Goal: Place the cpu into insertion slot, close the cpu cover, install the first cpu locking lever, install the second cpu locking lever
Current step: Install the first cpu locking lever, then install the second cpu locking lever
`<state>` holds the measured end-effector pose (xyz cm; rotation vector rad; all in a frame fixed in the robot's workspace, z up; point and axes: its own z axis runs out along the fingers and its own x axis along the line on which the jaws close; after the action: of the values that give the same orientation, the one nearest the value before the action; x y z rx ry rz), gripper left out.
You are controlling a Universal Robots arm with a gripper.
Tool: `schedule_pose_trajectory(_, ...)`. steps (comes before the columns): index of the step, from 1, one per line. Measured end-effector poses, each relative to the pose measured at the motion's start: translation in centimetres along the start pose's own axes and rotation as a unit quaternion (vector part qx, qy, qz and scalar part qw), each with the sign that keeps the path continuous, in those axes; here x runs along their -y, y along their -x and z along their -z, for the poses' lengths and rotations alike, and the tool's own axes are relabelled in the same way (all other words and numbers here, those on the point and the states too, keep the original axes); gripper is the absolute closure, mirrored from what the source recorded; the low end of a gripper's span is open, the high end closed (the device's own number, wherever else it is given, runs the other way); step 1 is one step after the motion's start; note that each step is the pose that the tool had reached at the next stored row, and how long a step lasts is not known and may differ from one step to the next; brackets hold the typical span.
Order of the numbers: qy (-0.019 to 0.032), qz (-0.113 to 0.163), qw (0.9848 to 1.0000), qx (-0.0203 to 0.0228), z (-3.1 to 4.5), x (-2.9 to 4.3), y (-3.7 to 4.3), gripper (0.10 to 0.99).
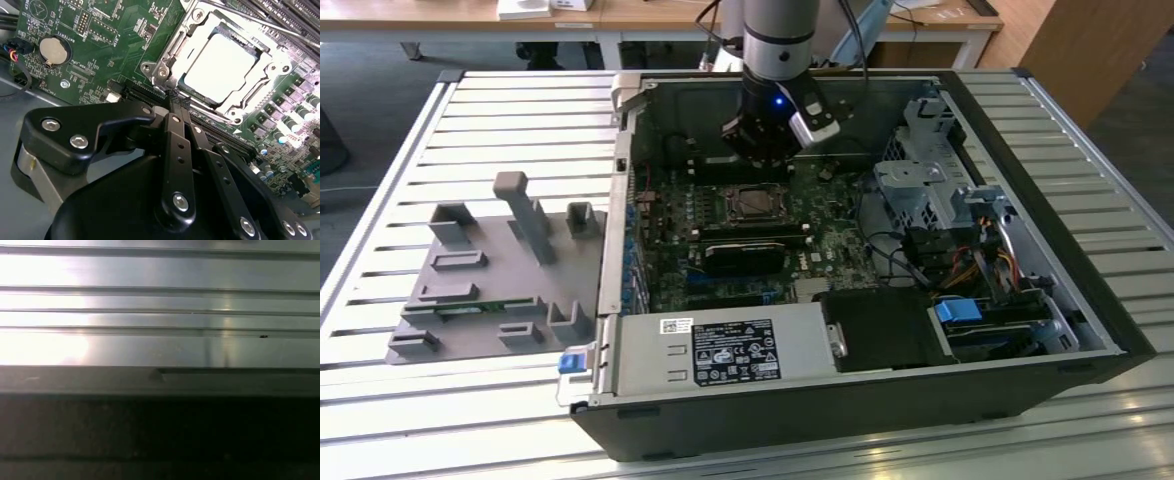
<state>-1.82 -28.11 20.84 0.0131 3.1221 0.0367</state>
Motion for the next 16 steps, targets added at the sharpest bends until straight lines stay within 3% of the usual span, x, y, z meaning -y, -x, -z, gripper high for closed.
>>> schedule_pose_trajectory(16,0.0000,0.000,1.0000,0.0000,0.01,0.37,0.02,0.980)
